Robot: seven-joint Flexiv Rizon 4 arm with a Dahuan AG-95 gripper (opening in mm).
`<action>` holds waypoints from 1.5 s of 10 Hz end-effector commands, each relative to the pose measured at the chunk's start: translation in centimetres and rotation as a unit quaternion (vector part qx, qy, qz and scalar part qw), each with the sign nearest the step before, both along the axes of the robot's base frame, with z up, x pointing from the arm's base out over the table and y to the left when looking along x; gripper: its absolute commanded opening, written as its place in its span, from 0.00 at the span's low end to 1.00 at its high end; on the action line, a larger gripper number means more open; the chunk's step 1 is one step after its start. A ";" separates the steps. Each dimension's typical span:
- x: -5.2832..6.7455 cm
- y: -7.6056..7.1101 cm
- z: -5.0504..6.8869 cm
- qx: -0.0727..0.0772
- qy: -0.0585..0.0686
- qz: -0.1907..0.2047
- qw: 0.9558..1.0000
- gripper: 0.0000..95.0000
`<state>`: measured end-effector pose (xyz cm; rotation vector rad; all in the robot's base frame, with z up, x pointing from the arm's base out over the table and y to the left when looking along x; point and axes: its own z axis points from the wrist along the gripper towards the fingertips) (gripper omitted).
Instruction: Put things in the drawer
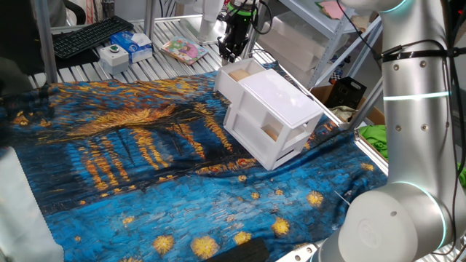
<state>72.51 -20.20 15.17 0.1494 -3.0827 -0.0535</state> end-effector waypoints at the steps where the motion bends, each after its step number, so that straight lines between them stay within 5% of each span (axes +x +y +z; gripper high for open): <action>1: 0.1 0.1 -0.1 0.000 0.001 0.001 1.000 0.00; 9: 0.1 0.1 -0.1 -0.002 0.008 -0.001 1.000 0.00; 15: 0.1 0.1 -0.1 0.001 -0.003 -0.002 1.000 0.00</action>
